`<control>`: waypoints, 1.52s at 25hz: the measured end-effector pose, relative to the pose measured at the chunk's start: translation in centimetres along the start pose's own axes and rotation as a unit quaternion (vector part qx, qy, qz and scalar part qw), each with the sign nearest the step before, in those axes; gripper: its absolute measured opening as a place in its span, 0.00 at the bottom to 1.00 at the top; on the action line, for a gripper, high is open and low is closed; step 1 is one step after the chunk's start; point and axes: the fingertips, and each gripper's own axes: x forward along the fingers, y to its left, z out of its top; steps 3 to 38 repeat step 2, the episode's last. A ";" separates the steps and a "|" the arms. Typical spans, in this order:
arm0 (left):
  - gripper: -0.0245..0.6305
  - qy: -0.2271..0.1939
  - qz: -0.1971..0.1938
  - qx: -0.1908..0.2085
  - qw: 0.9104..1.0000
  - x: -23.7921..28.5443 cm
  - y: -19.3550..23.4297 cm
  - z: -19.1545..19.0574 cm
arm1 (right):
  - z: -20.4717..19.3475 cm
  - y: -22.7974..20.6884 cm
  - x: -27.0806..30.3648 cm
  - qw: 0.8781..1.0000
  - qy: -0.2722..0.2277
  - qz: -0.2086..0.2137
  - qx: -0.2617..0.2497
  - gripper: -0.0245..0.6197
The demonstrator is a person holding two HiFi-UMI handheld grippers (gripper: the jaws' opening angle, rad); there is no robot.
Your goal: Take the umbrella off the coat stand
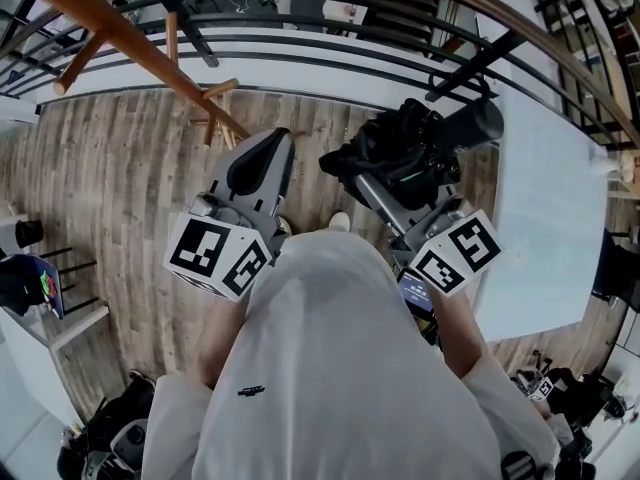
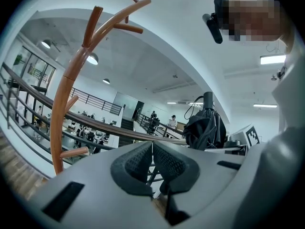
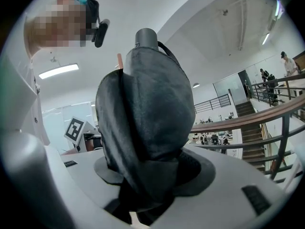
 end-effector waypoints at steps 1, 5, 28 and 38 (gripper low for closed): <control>0.07 0.003 -0.002 -0.001 1.000 0.0 -0.3 -0.4 | -0.2 0.0 -0.4 1.000 0.001 -0.006 -0.003 0.46; 0.07 0.007 -0.004 -0.002 1.000 0.0 -0.6 -0.7 | -0.4 0.1 -0.8 1.000 0.001 -0.013 -0.005 0.46; 0.07 0.007 -0.004 -0.002 1.000 0.0 -0.6 -0.7 | -0.4 0.1 -0.8 1.000 0.001 -0.013 -0.005 0.46; 0.07 0.007 -0.004 -0.002 1.000 0.0 -0.6 -0.7 | -0.4 0.1 -0.8 1.000 0.001 -0.013 -0.005 0.46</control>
